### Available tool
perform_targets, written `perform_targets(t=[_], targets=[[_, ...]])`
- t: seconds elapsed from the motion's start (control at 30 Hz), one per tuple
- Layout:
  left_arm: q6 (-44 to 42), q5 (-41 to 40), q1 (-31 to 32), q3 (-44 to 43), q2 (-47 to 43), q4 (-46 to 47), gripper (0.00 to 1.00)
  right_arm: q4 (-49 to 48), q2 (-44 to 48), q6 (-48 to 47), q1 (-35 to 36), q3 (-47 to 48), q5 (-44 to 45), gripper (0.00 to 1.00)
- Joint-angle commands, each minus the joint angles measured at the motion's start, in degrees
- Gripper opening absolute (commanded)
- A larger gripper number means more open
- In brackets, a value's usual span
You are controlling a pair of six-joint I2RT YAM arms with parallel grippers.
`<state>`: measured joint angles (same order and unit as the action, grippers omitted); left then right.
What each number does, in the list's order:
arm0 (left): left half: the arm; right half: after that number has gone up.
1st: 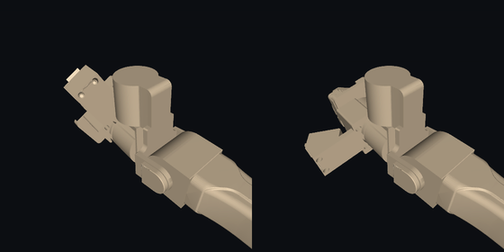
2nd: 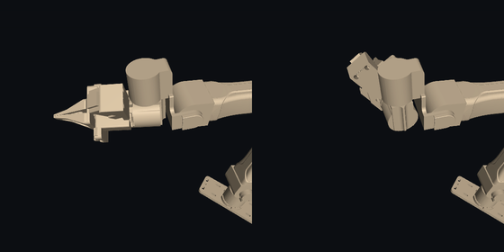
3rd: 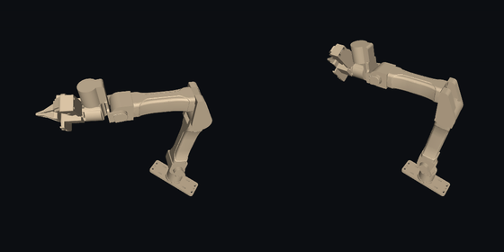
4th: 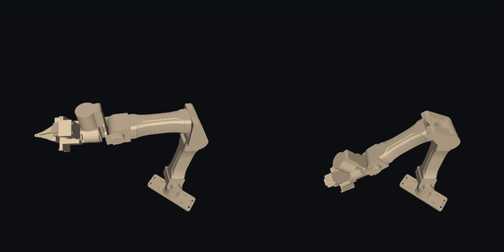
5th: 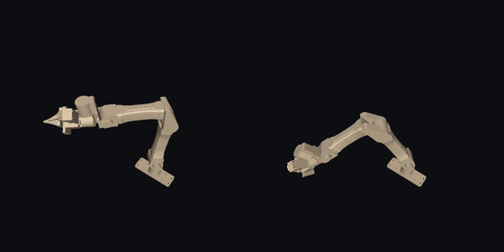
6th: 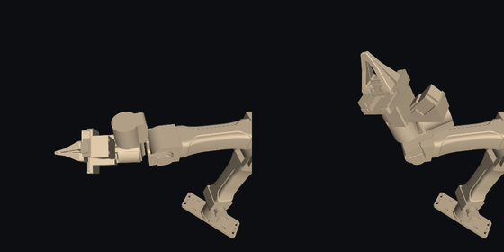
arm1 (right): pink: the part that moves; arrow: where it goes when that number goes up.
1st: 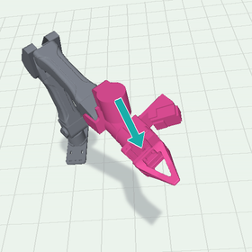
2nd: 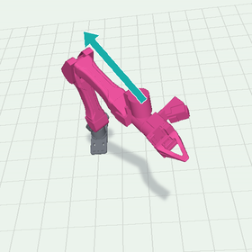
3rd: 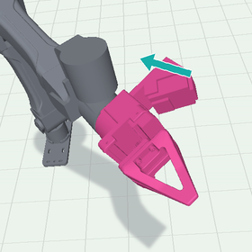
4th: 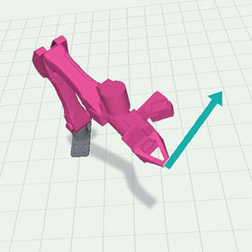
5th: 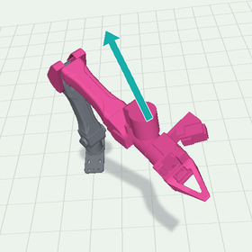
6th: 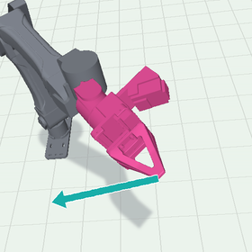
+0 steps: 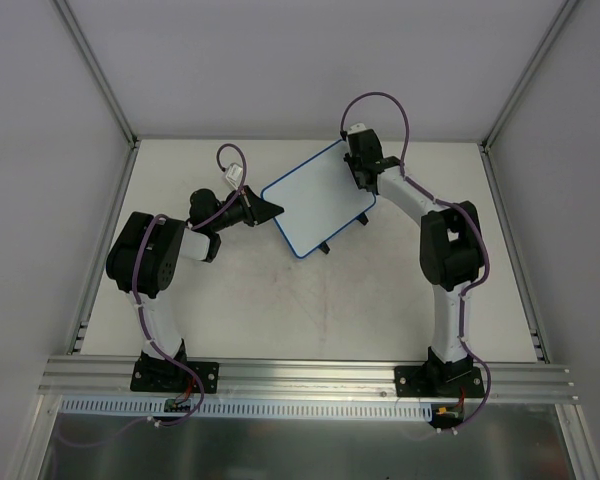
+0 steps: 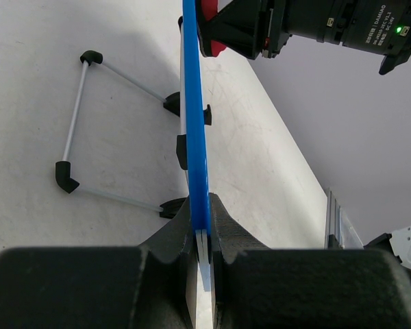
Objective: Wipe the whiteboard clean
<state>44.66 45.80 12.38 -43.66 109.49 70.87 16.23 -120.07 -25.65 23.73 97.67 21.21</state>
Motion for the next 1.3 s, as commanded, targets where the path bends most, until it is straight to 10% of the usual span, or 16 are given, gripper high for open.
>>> perform_targets(t=[0.0, 1.27], targets=[[-1.86, 3.86, 0.63, -1.52, -1.04, 8.05, 0.0, -0.32, 1.59, -0.19, -0.35, -2.04, -0.91, 0.0], [-1.69, 4.12, 0.36, -1.17, -1.47, 8.05, 0.0, 1.17, 0.71, 4.02, -2.53, 0.43, -5.74, 0.0]])
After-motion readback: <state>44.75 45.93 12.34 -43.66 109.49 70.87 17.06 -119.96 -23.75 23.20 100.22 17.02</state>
